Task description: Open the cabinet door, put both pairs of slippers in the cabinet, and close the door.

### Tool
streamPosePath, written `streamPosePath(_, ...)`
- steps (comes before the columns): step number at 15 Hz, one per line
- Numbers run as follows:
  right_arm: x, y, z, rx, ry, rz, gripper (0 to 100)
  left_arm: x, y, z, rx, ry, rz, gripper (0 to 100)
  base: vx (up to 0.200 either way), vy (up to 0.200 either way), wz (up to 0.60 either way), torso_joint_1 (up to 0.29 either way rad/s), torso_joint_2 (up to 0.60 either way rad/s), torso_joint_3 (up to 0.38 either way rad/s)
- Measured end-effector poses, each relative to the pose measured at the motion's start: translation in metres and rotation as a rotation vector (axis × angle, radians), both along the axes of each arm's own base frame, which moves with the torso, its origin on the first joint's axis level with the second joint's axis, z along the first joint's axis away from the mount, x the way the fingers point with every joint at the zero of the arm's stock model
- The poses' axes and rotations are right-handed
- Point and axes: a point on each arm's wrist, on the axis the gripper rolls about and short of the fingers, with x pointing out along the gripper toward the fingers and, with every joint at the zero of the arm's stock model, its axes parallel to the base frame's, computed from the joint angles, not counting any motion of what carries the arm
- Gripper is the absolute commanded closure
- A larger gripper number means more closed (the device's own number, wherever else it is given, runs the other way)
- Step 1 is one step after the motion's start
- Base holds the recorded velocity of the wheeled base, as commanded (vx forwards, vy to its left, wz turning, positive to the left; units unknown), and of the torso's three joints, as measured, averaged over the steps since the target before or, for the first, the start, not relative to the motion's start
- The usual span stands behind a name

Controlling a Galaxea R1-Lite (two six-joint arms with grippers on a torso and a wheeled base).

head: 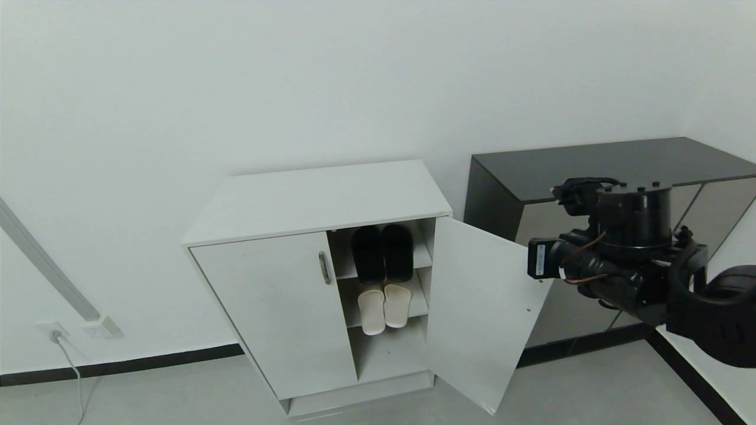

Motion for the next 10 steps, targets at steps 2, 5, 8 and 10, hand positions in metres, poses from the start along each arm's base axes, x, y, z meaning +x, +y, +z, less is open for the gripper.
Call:
streamPosePath(2, 0.026, -0.007, -0.005, 0.034, 0.015, -0.011, 100, 0.0, 0.0, 0.0, 0.0, 0.0, 0.0, 100, 0.0, 0.0, 0.0, 0.0, 0.0, 0.0)
streamPosePath(5, 0.057, -0.012, -0.014, 0.064, 0.023, -0.044, 100, 0.0, 0.0, 0.0, 0.0, 0.0, 0.0, 100, 0.0, 0.0, 0.0, 0.0, 0.0, 0.0)
streamPosePath(8, 0.089, -0.018, -0.023, 0.07, 0.022, -0.086, 100, 0.0, 0.0, 0.0, 0.0, 0.0, 0.0, 100, 0.0, 0.0, 0.0, 0.0, 0.0, 0.0)
streamPosePath(10, 0.105, -0.021, -0.032, 0.067, 0.03, -0.107, 100, 0.0, 0.0, 0.0, -0.001, 0.0, 0.0, 100, 0.0, 0.0, 0.0, 0.0, 0.0, 0.0)
